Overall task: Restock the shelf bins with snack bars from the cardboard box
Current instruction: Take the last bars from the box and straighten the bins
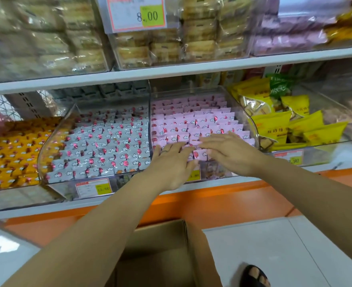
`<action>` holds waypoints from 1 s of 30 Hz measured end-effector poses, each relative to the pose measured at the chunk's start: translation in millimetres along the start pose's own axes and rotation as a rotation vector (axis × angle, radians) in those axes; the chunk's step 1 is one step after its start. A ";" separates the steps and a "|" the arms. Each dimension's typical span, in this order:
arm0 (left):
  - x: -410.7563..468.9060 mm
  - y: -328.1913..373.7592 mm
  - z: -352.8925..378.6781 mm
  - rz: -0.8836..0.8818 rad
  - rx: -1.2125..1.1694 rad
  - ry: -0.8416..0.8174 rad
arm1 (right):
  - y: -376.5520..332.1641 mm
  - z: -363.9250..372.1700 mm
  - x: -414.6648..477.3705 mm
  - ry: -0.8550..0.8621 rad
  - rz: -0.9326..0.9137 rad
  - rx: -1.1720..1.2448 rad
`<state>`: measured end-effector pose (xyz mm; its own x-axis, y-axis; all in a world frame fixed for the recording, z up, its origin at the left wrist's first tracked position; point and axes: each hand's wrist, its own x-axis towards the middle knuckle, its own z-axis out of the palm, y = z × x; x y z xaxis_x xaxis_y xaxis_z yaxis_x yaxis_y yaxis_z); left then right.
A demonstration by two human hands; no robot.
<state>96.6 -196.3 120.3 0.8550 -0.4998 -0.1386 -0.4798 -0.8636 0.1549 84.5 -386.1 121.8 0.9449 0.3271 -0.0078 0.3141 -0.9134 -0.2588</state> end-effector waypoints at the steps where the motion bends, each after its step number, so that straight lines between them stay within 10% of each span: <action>1: 1.2 2.4 -2.3 0.005 -0.002 0.027 | 1.7 -2.8 -4.1 0.015 0.028 0.007; 11: 39.1 14.3 9.5 0.014 0.056 0.012 | 21.0 5.4 6.4 -0.076 0.167 -0.180; 24: 35.3 7.0 5.4 -0.026 -0.152 0.381 | 25.3 8.7 12.6 0.354 0.080 -0.017; 30: 62.4 8.6 9.5 -0.054 0.043 0.161 | 24.5 17.3 40.2 0.394 0.109 -0.129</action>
<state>144.0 -235.5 103.7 0.8985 -0.4389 0.0131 -0.4376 -0.8926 0.1085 128.7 -391.1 98.4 0.9282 0.1323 0.3477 0.1957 -0.9685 -0.1539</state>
